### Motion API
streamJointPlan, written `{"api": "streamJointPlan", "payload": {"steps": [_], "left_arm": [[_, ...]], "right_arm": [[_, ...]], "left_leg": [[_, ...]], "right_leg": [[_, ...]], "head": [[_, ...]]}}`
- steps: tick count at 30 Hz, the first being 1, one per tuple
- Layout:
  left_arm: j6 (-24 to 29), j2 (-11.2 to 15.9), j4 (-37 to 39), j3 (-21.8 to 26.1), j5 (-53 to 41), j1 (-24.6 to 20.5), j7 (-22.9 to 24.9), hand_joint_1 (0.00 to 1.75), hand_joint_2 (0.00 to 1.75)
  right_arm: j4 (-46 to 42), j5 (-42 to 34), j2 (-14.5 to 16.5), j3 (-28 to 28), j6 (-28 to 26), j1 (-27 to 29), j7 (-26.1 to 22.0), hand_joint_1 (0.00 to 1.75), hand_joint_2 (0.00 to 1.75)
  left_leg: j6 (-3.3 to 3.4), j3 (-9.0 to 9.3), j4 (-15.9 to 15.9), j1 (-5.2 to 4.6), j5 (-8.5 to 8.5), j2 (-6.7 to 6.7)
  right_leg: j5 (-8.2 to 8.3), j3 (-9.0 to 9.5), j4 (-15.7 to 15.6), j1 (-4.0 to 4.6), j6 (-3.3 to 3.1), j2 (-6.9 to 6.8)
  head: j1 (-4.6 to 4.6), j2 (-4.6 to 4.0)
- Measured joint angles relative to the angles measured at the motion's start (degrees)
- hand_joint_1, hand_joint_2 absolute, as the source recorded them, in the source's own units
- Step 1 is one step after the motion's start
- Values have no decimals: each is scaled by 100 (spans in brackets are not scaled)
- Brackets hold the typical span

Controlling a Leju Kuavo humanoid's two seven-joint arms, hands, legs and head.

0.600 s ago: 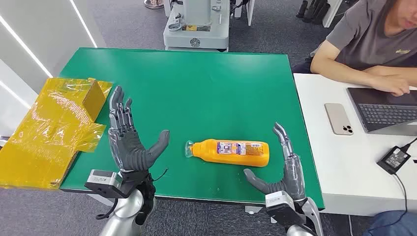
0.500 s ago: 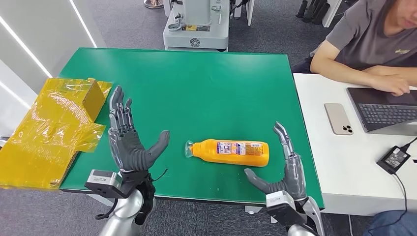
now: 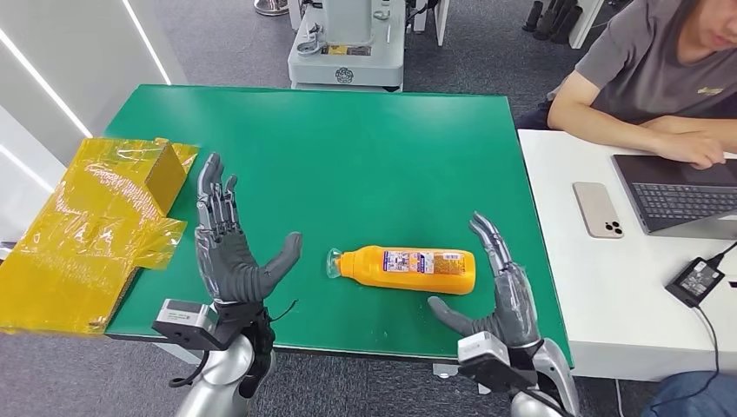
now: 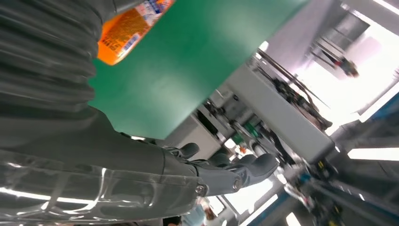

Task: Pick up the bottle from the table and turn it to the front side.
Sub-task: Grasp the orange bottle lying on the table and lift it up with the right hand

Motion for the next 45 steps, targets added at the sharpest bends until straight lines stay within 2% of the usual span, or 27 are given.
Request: {"api": "streamJointPlan", "payload": {"steps": [2,7,10,12,17,23,29,35,45], "left_arm": [[-78,1,22,-29,-1,-1,0,0,175],[-252,5,69,-58,-9,-2,0,0,175],[-334,5,74,-59,-63,12,0,0,175],[-368,3,74,-58,-110,32,0,0,175],[-384,0,74,-57,-175,103,0,0,175],[-385,0,74,-57,-214,109,0,0,175],[-447,-18,74,-57,-236,68,72,0,175],[-502,-72,74,-57,-258,-22,143,0,175],[-516,-116,74,-56,-280,-101,198,0,175]], "right_arm": [[62,148,-225,5,601,-330,225,0,175],[638,458,-759,177,2745,-1708,489,0,175],[1365,320,-911,575,4160,-2819,561,0,175],[1921,179,-923,932,4646,-3465,552,0,175],[3066,-107,-724,1803,4768,-4546,557,0,175],[4028,-256,-314,2506,4596,-5014,474,0,175],[4693,-409,-39,2942,4572,-5068,251,0,175],[5093,-435,165,3163,4318,-4821,70,0,175],[5405,-432,320,3329,4220,-4483,59,0,175]], "left_leg": [[1,-1,2,-2,1,2],[11,-1,4,-7,10,11],[9,0,4,-8,18,10],[9,-1,4,-7,22,4],[8,-5,3,-5,25,-7],[7,-7,2,-3,23,-15],[7,-8,3,-4,23,-16],[7,-8,4,-4,23,-16],[7,-6,3,-4,23,-15]], "right_leg": [[4,0,0,-2,2,3],[20,0,1,-10,13,12],[24,0,3,-11,12,12],[24,1,3,-11,11,6],[23,0,5,-8,10,-3],[18,-1,4,-5,12,-9],[18,0,3,-6,13,-11],[18,-1,2,-6,13,-10],[18,-2,2,-5,13,-8]], "head": [[1,0],[1,0],[-1,0],[-1,0],[-1,0],[0,0],[0,0],[0,0],[0,0]]}}
